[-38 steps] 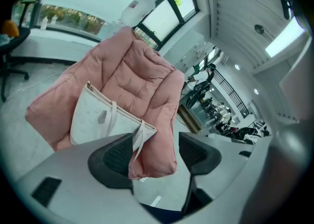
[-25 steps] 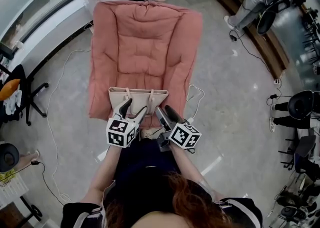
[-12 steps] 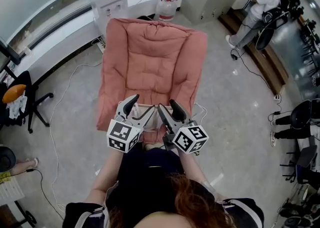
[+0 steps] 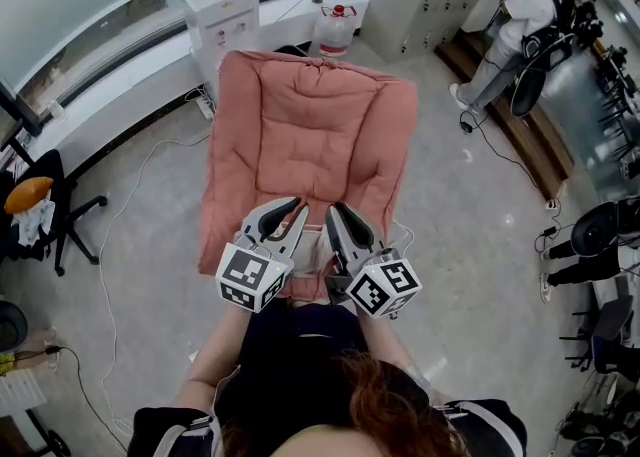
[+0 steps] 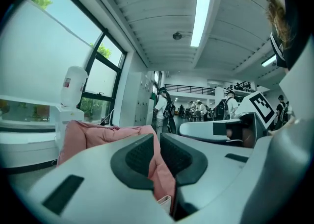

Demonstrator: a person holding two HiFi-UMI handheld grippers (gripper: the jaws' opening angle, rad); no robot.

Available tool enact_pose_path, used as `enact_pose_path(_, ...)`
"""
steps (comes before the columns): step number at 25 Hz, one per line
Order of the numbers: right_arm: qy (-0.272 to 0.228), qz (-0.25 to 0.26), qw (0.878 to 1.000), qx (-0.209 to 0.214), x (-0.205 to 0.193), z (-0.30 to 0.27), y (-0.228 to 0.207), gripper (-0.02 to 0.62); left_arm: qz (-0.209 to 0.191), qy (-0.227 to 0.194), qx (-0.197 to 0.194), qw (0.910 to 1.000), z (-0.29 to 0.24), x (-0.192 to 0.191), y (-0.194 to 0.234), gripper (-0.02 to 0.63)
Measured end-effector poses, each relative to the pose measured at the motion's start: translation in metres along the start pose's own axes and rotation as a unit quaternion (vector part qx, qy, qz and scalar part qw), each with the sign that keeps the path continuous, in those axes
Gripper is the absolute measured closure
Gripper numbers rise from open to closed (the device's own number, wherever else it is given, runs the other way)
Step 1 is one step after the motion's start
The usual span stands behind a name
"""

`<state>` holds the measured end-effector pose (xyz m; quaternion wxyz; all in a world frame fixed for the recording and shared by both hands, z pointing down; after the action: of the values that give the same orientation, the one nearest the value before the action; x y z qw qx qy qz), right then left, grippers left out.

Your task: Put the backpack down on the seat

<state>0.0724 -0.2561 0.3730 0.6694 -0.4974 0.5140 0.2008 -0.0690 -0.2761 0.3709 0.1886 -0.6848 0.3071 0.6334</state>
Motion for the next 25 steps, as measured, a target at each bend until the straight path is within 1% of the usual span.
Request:
enact_pose_path(3, 0.004, -0.011, 1.000, 0.008, -0.001, -0.002, 0.004, 0.546, 0.017, 0.001, -0.009, 0.9998, 0.000, -0.003, 0.003, 0.578)
enact_pose_path(5, 0.004, -0.015, 1.000, 0.013, -0.001, -0.002, 0.007, 0.551, 0.016, 0.005, -0.012, 0.9998, 0.001, -0.004, 0.002, 0.586)
enact_pose_path(9, 0.010, 0.003, 1.000, 0.018, -0.003, -0.006, 0.012, 0.551, 0.007, 0.006, -0.015, 0.9998, 0.001, -0.005, 0.000, 0.588)
enact_pose_path(15, 0.023, 0.018, 1.000, 0.003, -0.010, -0.011, 0.018, 0.557, 0.014, -0.008, -0.011, 0.9998, 0.007, -0.007, 0.003, 0.588)
enact_pose_path(25, 0.030, 0.005, 1.000, -0.007, -0.023, -0.015, 0.024, 0.561, 0.025, -0.006, -0.011, 0.9996, 0.015, -0.014, 0.012, 0.588)
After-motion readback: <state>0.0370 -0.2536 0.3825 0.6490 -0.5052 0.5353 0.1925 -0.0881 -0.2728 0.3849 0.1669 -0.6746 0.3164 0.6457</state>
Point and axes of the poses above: the fingertips, and each gripper's own axes: z backward along the fingers, y to its left, x out of its top, the point moved 7 cm from there along z, backward along the fingers, and after that the axes turned 3 degrees about -x, right-handed, at the moved point
